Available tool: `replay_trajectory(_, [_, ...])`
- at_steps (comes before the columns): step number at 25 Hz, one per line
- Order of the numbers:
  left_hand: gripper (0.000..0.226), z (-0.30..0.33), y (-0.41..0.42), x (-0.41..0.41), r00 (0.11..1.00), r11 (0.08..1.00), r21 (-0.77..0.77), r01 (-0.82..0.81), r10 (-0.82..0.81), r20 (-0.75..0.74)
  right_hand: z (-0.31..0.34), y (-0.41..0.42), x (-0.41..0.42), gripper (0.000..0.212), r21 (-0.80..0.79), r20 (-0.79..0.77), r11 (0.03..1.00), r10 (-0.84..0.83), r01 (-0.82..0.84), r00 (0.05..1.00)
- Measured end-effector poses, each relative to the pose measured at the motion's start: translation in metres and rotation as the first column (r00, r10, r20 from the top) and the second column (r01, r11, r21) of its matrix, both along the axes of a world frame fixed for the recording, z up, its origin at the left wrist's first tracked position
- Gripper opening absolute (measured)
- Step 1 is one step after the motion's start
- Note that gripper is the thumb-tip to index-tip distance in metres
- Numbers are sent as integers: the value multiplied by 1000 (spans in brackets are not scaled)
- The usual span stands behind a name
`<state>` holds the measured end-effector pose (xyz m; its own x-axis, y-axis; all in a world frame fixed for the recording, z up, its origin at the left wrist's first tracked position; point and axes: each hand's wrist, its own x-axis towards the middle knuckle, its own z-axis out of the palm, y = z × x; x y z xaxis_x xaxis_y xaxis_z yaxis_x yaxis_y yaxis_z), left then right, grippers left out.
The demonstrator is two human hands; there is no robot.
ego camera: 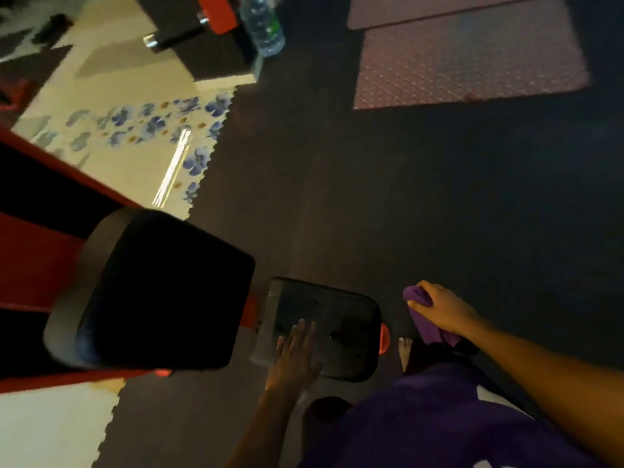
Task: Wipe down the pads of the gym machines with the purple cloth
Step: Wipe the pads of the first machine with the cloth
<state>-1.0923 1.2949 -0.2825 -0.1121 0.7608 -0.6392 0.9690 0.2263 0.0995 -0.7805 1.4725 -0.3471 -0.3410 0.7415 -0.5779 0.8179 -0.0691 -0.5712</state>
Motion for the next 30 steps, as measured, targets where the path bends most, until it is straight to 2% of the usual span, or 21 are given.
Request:
replay_trajectory(4, [73,-21,25,-22,985,984,27,175,-175,-4,1,-31,7,36,66,-18,962,-265,266,964])
replay_trajectory(7, [75,-46,38,-46,944,943,55,330,-330,-5,-6,-52,-8,42,155,-78,905,-389,397,918])
replay_trajectory(9, [77,-67,45,-61,904,903,52,427,-428,7,-14,-56,-38,44,206,-141,876,-413,435,900])
replay_trajectory(11, [79,-87,52,-71,854,854,-37,519,-520,-2,-37,-53,-79,46,295,-212,864,-358,408,910])
replay_trajectory(13, [86,-101,54,-76,825,823,-92,561,-564,-15,-64,-60,-120,52,326,-197,877,-301,352,933])
replay_trajectory(16, [90,-109,52,-77,818,810,-138,570,-575,5,-90,-116,-141,59,329,-80,844,-422,424,903])
replay_trajectory(21, [89,-109,51,-74,808,793,-179,583,-589,21,-92,-251,-153,63,281,-206,705,-618,651,759])
replay_trajectory(24, [88,-106,52,-71,807,787,-204,582,-589,28,-98,-199,-159,55,271,-203,671,-661,690,723])
replay_trajectory(27, [87,-107,53,-71,807,784,-222,580,-590,25,-98,-98,-143,43,304,-203,756,-543,580,815])
replay_trajectory(30, [89,-107,53,-72,805,781,-223,583,-592,33,-100,-93,-135,41,294,-252,756,-529,585,810])
